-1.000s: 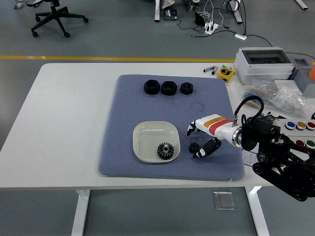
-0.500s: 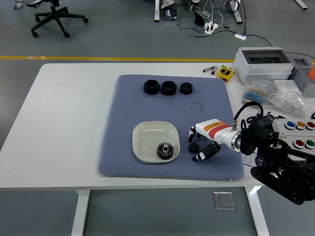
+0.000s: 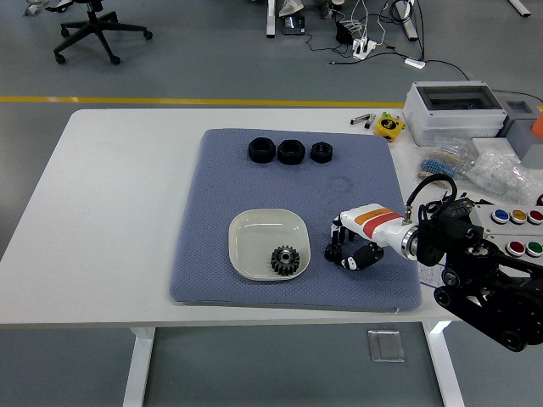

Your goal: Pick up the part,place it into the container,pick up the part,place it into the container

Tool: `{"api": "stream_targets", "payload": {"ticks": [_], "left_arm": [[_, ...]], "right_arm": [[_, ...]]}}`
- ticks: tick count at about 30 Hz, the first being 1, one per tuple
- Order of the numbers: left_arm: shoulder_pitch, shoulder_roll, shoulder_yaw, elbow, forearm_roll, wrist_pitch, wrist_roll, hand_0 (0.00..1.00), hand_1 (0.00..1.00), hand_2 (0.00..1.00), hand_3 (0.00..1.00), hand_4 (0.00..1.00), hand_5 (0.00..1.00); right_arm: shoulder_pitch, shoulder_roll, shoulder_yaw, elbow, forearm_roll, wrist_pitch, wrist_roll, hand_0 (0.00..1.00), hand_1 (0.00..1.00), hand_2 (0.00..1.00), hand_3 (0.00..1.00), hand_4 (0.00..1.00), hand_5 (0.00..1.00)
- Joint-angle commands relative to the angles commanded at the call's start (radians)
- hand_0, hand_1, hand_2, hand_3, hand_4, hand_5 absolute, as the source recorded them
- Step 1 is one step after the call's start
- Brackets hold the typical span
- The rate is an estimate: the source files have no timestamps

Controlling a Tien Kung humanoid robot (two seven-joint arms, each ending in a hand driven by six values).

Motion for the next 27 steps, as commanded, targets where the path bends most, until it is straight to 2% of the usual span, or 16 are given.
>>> {"api": "stream_targets", "payload": {"ticks": [9,18,23,27], "left_arm": [[-0.002,0.001,-0.005,0.000,0.004,-0.001,0.001,0.863,0.837,0.860,0.625,0.573,0.777],[-0.001,0.002,-0.005,0.000,0.005,-0.002,0.001,0.862,0.834,0.860,0.624,0.572,0.777],[-0.002,0.002,0.003,0.000,-0.005,-0.002,-0.001,0.862,0.834,0.859,0.624,0.572,0.776],[-0.003,0.002,0.005,0.000,-0.007,-0.002,-0.001,0.862,0.834,0.859,0.624,0.572,0.776]], "right_arm": [[0.000,-0.006,0.008,0.010,0.017,0.002,0.000,0.414,0.484,0.520,0.498,0.716,0.223],[-0.003,-0.004,0.040,0.030,0.044,-0.018,-0.005,0.389,0.471,0.508,0.495,0.711,0.225],[-0.004,0.014,0.077,0.049,0.069,-0.049,-0.011,0.386,0.475,0.512,0.495,0.712,0.224],[0.012,0.043,0.091,0.060,0.081,-0.104,-0.014,0.386,0.475,0.512,0.495,0.712,0.224]]}}
